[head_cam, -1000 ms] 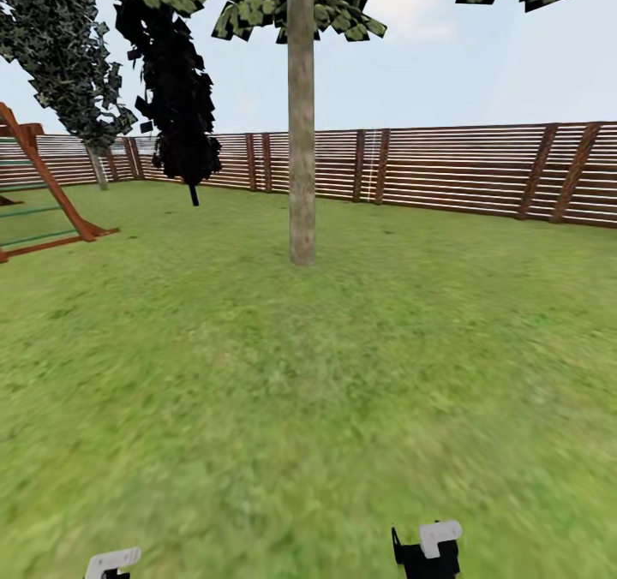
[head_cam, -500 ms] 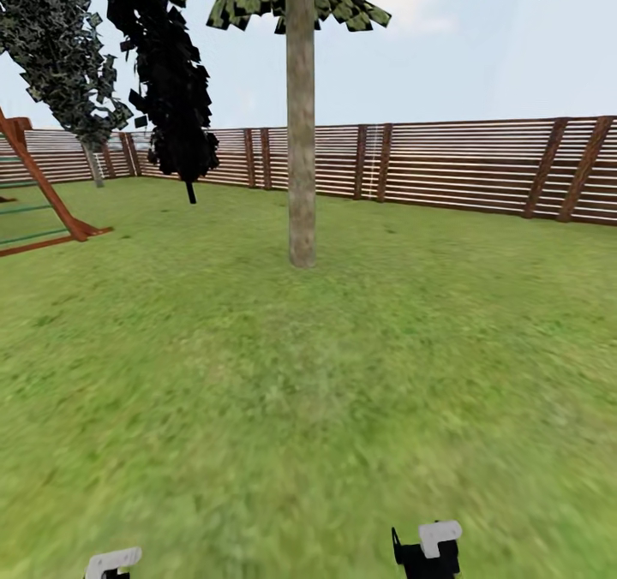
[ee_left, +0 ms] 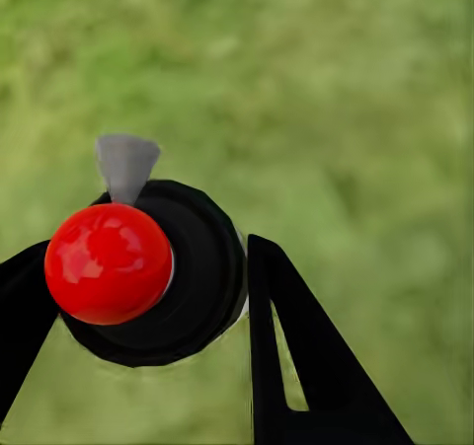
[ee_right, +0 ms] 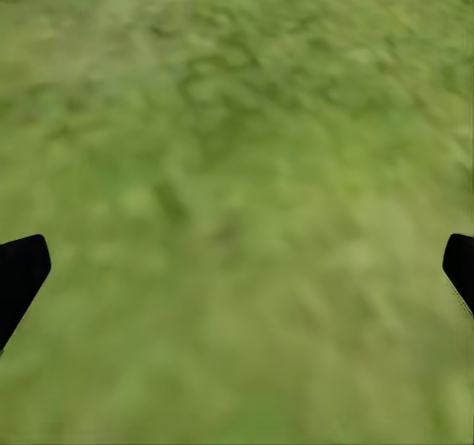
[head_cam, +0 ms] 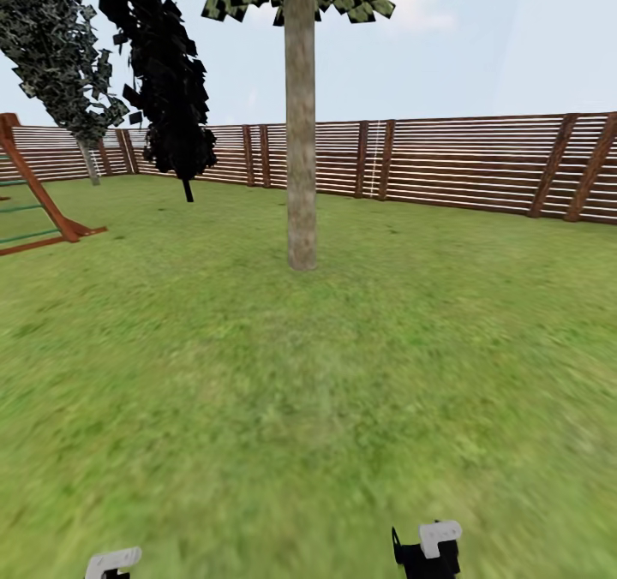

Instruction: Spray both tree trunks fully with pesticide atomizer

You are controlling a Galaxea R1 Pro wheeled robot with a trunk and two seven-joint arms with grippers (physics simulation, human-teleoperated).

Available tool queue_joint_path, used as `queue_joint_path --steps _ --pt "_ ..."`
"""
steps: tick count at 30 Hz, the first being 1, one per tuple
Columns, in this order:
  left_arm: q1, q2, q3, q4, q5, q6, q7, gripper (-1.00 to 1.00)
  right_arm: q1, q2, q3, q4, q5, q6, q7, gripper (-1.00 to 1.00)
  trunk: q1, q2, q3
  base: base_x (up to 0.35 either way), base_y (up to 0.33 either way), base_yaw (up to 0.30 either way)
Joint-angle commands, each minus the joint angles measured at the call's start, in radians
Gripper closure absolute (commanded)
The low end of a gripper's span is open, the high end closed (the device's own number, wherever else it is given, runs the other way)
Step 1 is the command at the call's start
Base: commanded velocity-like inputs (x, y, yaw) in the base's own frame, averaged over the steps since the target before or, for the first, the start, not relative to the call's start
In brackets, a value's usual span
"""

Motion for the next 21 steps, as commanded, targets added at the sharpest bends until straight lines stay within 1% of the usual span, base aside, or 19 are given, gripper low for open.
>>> queue_joint_path --steps 1,21 --pt "-0.001 0.0 -0.001 0.001 0.009 -0.003 -0.005 1.0 -0.001 0.0 -0.001 0.001 0.011 -0.001 -0.009 -1.0 0.0 0.0 -0.001 0.336 0.0 0.0" --pt "-0.001 0.0 -0.001 0.001 0.009 -0.003 -0.004 1.0 -0.001 0.002 -0.001 0.001 0.011 -0.001 -0.008 -1.0 0.0 0.0 -0.001 0.336 0.0 0.0"
